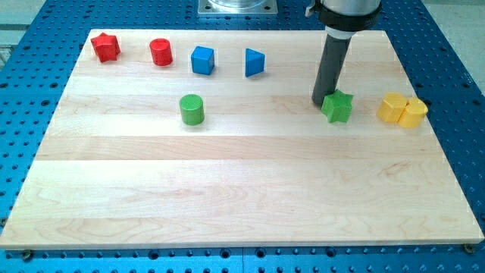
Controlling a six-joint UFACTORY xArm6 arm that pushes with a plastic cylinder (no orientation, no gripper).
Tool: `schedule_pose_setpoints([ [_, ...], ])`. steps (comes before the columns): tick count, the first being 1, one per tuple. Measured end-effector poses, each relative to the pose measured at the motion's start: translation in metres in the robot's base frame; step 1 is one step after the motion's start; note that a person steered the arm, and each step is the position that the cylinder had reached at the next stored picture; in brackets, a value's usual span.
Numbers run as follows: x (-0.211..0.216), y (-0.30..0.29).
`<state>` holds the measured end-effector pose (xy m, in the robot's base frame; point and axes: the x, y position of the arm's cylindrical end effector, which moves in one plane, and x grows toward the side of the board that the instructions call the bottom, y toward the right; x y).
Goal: Separate the yellow hexagon from the yellow heart
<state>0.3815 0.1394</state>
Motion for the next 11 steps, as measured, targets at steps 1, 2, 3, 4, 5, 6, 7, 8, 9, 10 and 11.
schedule_pose_setpoints([
  [1, 0.007, 0.005],
  [2, -0.009, 0.019],
  [3, -0.014, 0.107],
  [4, -0.004, 0.206],
  [5, 0.003, 0.206],
  [6, 0.018, 0.184],
  [7, 0.013, 0.176],
  [8, 0.013, 0.165],
  [9, 0.013, 0.138],
  [10, 0.013, 0.115],
  [11, 0.013, 0.091],
])
